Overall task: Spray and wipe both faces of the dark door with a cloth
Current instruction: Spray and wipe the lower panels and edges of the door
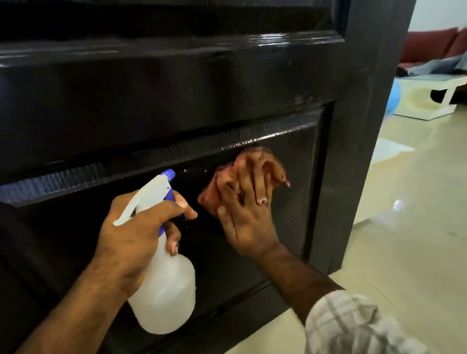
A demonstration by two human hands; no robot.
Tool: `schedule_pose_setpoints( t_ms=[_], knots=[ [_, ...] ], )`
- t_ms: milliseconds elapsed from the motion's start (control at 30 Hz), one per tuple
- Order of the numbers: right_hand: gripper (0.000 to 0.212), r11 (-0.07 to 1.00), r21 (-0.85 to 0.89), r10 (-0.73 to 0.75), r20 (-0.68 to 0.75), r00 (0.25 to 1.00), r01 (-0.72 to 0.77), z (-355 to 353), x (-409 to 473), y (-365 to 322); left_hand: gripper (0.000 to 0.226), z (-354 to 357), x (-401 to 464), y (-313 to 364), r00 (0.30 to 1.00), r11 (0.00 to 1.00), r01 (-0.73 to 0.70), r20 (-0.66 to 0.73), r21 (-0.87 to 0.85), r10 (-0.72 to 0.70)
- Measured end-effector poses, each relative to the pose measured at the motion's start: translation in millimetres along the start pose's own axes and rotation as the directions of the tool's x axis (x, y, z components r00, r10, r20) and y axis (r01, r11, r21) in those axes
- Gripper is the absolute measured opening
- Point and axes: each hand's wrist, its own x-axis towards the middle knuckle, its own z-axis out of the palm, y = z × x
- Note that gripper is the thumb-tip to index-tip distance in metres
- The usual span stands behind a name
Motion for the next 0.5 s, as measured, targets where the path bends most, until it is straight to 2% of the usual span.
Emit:
schedule_pose_setpoints(
  t_ms=[67, 100, 133, 167, 200, 267, 300, 333, 400, 433, 500],
  knots=[
    [0.042, 0.97, -0.096, -0.214, 0.104, 0.971, 0.223, -7.2, -41.3, 40.7, 0.009, -8.9, -4.2, 0.4, 1.0, 1.0, 0.023, -0.021, 0.007, -0.023],
    [0.04, 0.962, -0.116, -0.235, 0.106, 0.966, 0.246, -11.2, -42.2, 54.9, 0.009, -18.9, -8.5, 2.0, 0.999, 0.999, 0.035, -0.037, 0.005, -0.034],
    [0.044, 0.974, -0.127, -0.176, 0.089, 0.98, 0.187, -17.6, -36.2, 64.4, 0.009, -24.6, -11.6, 1.1, 0.998, 0.999, 0.045, -0.042, -0.003, -0.045],
    [0.052, 0.993, -0.116, -0.036, 0.031, 0.999, 0.039, -21.9, -21.2, 59.6, 0.01, -32.0, -16.0, 1.6, 0.997, 0.999, 0.052, -0.049, -0.008, -0.052],
    [0.059, 0.984, -0.085, 0.15, -0.06, 0.987, -0.155, -24.5, 0.8, 47.6, 0.01, -37.3, -19.0, 1.4, 0.997, 0.999, 0.051, -0.058, -0.018, -0.052],
    [0.062, 0.878, 0.036, 0.473, -0.227, 0.851, -0.478, -18.2, 51.9, -6.1, 0.01, -52.8, -27.6, 1.3, 0.994, 0.998, 0.045, -0.096, -0.035, -0.048],
    [0.061, 0.855, 0.072, 0.513, -0.262, 0.817, -0.514, -10.6, 70.7, -37.5, 0.01, -59.8, -30.7, 0.6, 0.993, 0.999, 0.034, -0.115, -0.036, -0.038],
    [0.06, 0.886, 0.059, 0.46, -0.249, 0.852, -0.461, -3.3, 77.7, -71.8, 0.01, -69.1, -36.1, -1.5, 0.991, 0.999, 0.025, -0.134, -0.032, -0.029],
    [0.058, 0.988, 0.017, 0.151, -0.098, 0.984, -0.151, 12.5, 57.0, -110.9, 0.009, -85.6, -43.1, -5.3, 0.988, 1.0, 0.008, -0.157, -0.029, -0.013],
    [0.057, 1.0, -0.003, -0.019, -0.01, 1.0, 0.019, 16.5, 37.4, -113.5, 0.01, -94.8, -47.2, -6.7, 0.987, 1.0, 0.007, -0.162, -0.024, -0.011],
    [0.045, 0.962, -0.067, -0.256, 0.102, 0.961, 0.263, 15.2, 4.5, -84.2, 0.01, -109.2, -53.7, -7.3, 0.984, 1.0, 0.012, -0.176, -0.011, -0.014]
  ],
)
